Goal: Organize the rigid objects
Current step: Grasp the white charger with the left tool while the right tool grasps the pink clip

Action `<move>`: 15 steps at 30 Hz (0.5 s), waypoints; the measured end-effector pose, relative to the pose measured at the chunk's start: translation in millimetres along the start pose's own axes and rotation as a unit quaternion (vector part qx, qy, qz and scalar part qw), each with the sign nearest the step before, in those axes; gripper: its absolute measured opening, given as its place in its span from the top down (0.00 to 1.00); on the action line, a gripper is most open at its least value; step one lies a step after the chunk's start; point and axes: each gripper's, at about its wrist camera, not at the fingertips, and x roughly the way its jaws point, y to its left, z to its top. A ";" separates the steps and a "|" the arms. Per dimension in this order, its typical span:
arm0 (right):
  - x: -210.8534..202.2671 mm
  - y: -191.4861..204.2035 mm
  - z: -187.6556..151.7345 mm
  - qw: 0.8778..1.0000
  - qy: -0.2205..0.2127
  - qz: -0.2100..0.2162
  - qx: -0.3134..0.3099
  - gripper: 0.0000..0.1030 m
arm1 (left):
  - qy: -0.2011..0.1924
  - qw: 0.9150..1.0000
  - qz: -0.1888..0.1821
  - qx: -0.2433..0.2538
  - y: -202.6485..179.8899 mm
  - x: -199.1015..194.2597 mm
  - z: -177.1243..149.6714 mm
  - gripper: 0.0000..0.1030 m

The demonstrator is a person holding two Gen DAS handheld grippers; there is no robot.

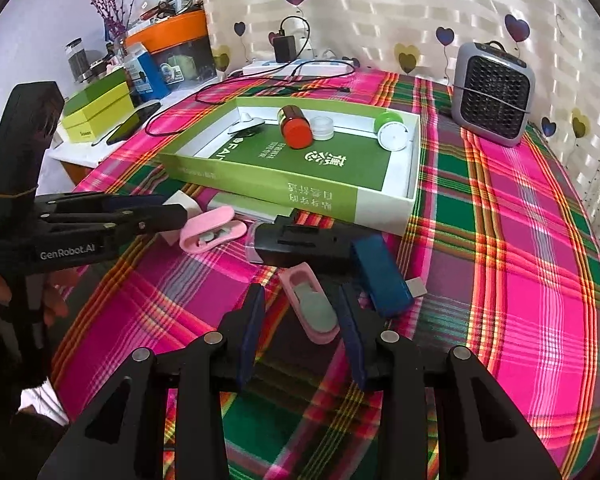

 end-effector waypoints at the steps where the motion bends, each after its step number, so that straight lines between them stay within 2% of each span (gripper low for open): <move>1: 2.5 1.6 0.0 1.000 0.005 0.001 -0.005 0.63 | 0.000 1.000 0.002 0.001 0.1 -0.1 0.1 0.63; 4: 11.7 3.3 -0.2 1.000 0.021 -0.010 -0.013 0.63 | 0.002 1.000 0.021 0.010 0.6 1.2 1.3 0.62; 10: 18.0 -1.1 -0.6 1.000 0.026 -0.010 -0.008 0.63 | 0.017 1.000 0.019 -0.001 6.8 6.5 -2.2 0.63; 15: 19.4 1.0 -1.0 0.999 0.024 -0.017 -0.014 0.63 | 0.013 1.000 0.023 0.002 5.2 8.6 -1.7 0.63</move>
